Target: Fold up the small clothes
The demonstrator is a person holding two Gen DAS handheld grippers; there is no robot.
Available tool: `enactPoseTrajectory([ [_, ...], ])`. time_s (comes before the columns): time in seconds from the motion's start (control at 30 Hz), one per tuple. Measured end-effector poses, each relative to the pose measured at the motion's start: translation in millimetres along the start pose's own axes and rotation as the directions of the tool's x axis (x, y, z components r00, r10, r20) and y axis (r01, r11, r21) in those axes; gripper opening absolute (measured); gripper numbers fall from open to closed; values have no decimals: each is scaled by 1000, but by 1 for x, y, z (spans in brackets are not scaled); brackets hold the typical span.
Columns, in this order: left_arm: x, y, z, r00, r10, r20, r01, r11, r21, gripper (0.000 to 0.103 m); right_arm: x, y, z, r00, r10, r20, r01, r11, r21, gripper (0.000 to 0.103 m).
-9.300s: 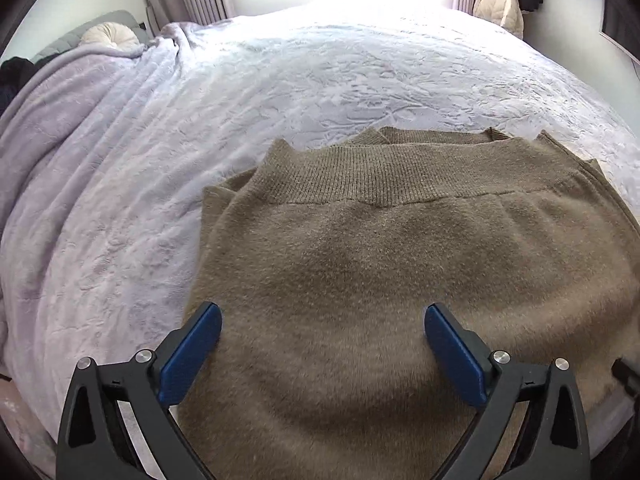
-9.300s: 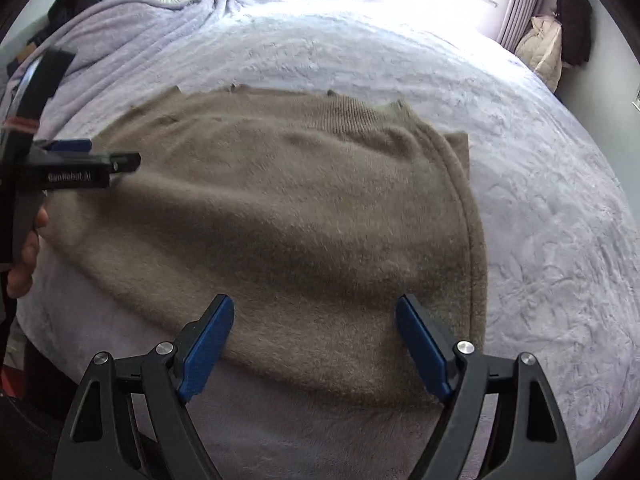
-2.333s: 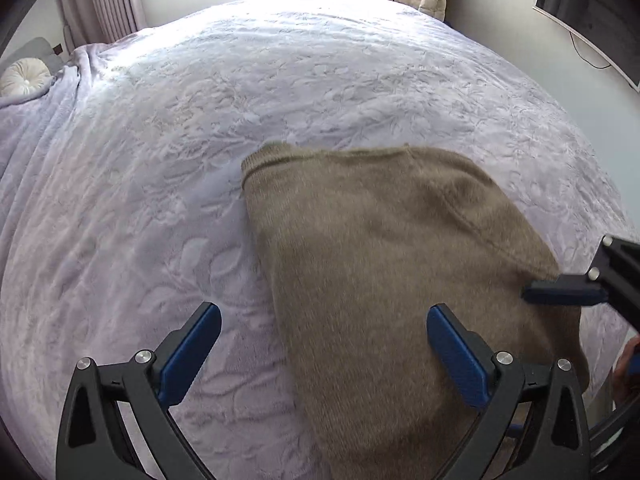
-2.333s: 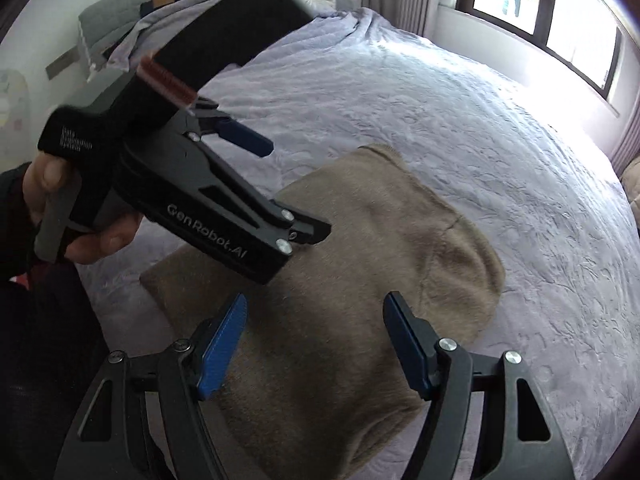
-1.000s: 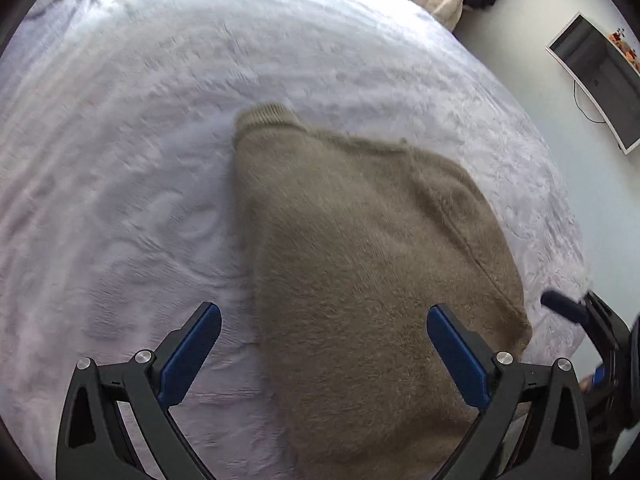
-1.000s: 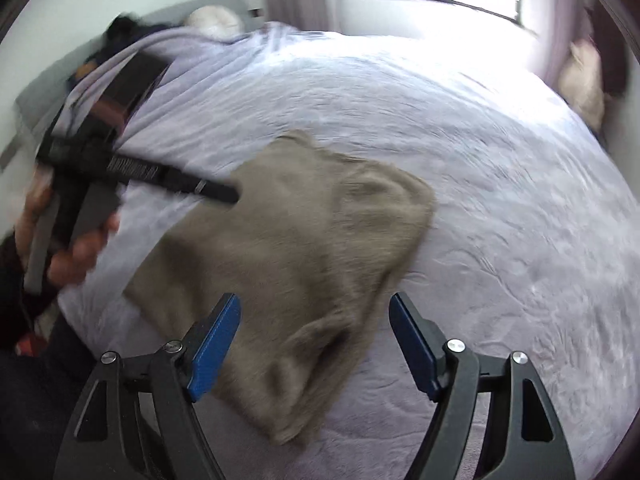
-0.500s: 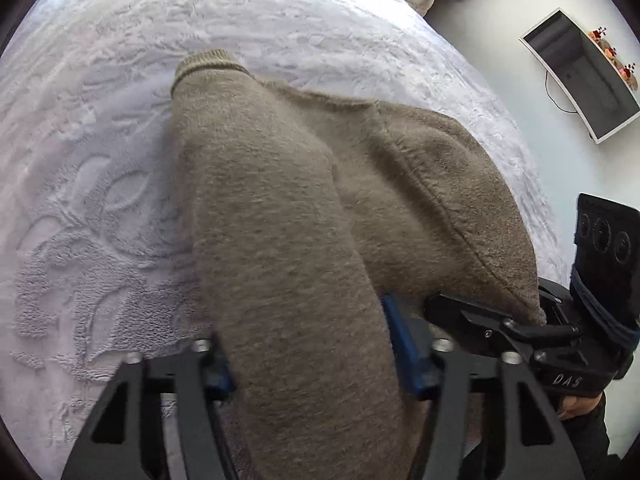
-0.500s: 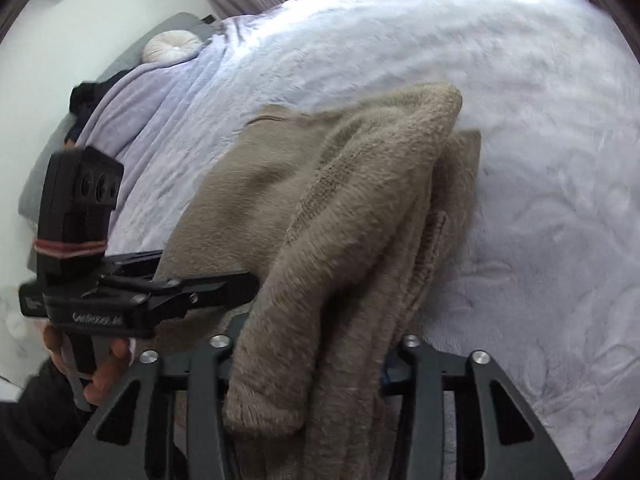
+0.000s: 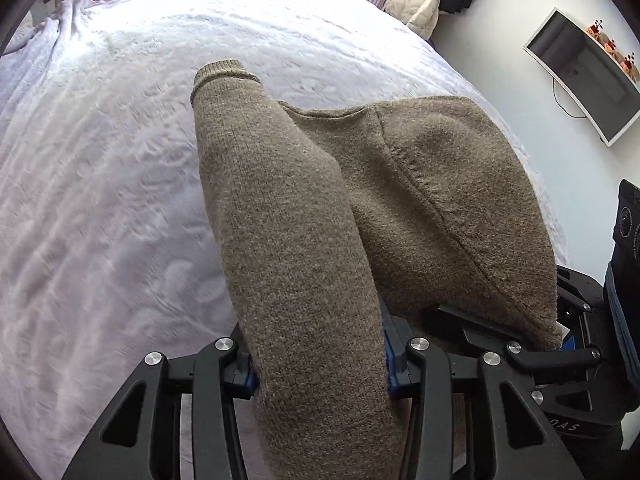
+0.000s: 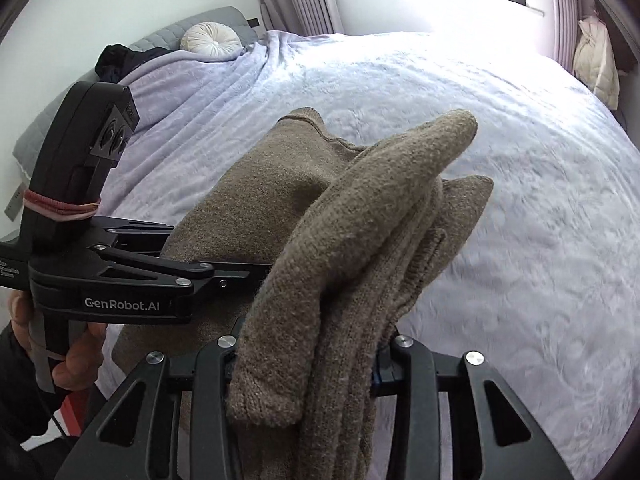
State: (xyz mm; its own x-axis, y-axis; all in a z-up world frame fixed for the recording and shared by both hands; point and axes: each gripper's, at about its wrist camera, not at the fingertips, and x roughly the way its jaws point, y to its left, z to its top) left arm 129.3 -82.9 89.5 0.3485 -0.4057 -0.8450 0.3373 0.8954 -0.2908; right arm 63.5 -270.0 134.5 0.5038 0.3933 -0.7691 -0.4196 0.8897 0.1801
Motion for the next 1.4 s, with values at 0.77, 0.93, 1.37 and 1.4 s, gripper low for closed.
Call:
enactPoseTrajectory([
  [0.77, 95, 97, 80, 997, 8, -71, -16, 993, -120, 54, 131, -42, 74, 995, 20, -101, -7, 992, 124, 42],
  [0.93, 93, 114, 74, 998, -9, -57, 0, 988, -154, 84, 141, -82, 58, 984, 138, -112, -97, 946, 310, 63],
  [1.37, 26, 68, 85, 948, 276, 159, -278, 961, -6, 84, 79, -17, 91, 968, -246, 53, 249, 966, -74, 69],
  [1.4, 36, 65, 86, 939, 307, 154, -313, 950, 16, 84, 87, -11, 92, 975, -220, 41, 223, 969, -102, 69],
])
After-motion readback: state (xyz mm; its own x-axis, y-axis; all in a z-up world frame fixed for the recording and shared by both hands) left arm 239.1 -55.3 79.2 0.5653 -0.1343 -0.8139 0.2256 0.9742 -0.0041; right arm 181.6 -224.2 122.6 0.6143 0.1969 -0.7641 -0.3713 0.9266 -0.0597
